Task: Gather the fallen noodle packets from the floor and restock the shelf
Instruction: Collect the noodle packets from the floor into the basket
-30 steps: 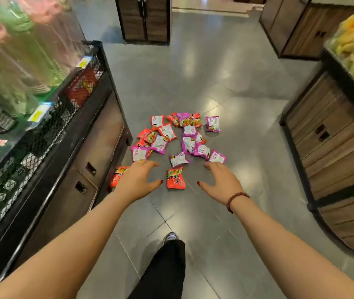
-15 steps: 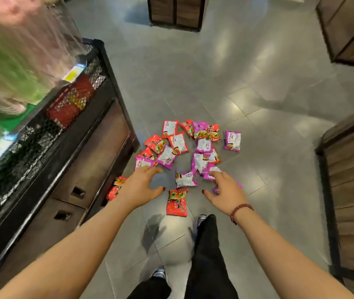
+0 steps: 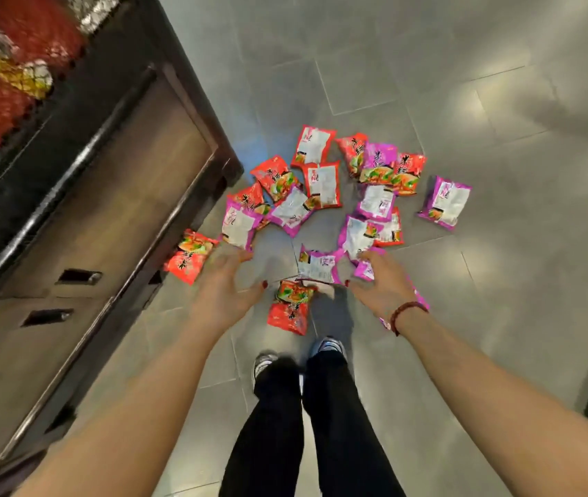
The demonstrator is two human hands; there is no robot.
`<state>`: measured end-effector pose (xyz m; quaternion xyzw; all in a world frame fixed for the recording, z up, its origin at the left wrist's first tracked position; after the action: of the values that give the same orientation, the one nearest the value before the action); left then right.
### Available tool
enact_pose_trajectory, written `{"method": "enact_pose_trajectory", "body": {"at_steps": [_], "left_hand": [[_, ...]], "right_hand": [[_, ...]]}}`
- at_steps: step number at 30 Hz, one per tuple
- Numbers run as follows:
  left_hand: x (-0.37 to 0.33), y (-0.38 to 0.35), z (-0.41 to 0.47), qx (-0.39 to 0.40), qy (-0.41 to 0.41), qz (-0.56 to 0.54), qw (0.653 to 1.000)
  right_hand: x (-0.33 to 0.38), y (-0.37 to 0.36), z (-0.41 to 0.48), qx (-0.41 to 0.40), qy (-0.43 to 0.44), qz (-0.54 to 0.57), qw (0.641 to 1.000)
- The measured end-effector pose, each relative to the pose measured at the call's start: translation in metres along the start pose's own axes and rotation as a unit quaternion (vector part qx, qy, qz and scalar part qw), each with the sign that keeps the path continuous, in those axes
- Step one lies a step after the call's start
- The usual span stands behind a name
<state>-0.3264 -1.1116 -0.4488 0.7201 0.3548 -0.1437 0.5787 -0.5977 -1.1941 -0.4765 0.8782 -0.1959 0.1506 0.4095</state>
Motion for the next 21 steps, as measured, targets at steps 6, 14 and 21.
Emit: {"method": "enact_pose_trajectory", "body": {"at_steps": [6, 14, 21], "left_hand": [[0.088, -0.115, 0.059, 0.007, 0.061, -0.062, 0.996], [0.224, -0.294, 0.097, 0.042, 0.095, -0.084, 0.991], [0.309, -0.406, 0.102, 0.100, 0.135, -0.062, 0.984]], "right_hand": [[-0.047, -0.096, 0.120, 0.044, -0.013, -0.006, 0.999], [-0.108, -0.231, 0.253, 0.018, 0.010, -0.038, 0.999], [-0.144, -0.303, 0.325, -0.040, 0.041, -0.102, 0.993]]}}
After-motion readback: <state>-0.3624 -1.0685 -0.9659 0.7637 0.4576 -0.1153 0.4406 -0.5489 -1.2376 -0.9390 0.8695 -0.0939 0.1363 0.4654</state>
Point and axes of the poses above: each hand's wrist, its own z-axis towards the middle knuckle, its own y-axis out of the back of the hand, x = y × z, the point moved 10 cm from there along z, towards the middle knuckle, and after that the axes turned 8 degrees about -y, right-handed, at the moved point
